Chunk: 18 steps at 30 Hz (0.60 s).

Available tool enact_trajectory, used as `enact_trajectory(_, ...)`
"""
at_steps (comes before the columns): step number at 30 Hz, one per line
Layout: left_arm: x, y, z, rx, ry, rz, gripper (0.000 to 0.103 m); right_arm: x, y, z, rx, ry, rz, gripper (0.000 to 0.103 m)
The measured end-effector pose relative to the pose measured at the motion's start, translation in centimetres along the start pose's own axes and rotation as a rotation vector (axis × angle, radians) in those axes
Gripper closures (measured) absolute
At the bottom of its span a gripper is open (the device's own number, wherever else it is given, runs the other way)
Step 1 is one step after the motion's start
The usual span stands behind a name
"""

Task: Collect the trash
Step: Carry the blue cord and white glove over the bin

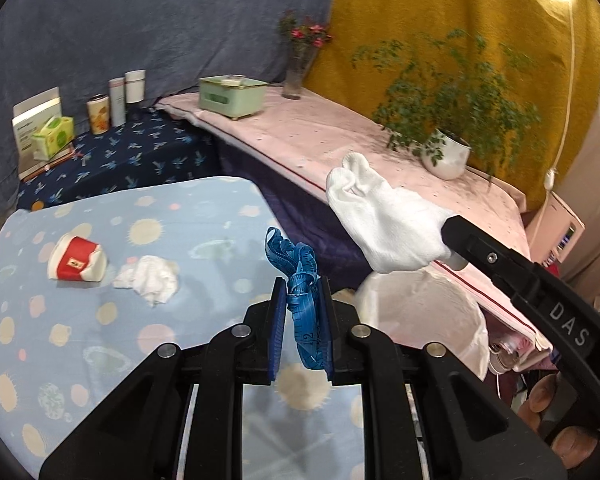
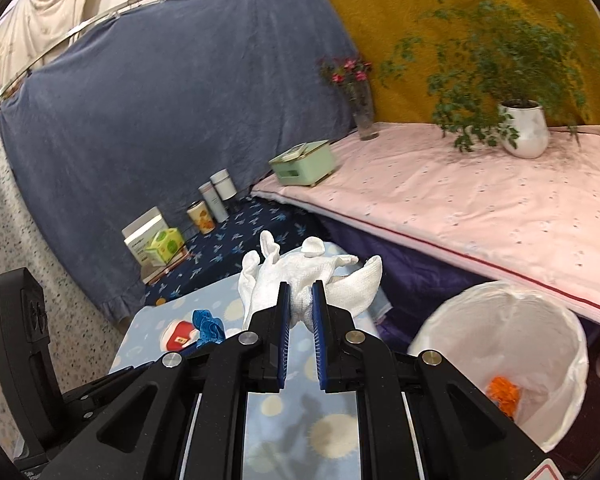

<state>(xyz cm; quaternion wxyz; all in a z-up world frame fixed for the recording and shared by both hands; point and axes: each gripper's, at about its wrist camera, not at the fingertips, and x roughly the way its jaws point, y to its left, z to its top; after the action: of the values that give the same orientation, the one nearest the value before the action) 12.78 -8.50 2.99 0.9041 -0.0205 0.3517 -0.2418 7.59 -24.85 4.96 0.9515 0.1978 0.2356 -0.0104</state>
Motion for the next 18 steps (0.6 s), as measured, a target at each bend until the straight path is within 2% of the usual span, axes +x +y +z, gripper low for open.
enact_trajectory(11, 1.9, -7.3, -1.0, 0.095, 0.051, -0.08, 0.088, -3.8, -7.2, -0.3, 0.087, -0.039, -0.093, 0.092)
enact_trajectory(18, 3.2, -10.3, -1.9, 0.141, 0.084, -0.101, 0.088, -4.8, -11.0, -1.3, 0.142, -0.04, -0.14, 0.092)
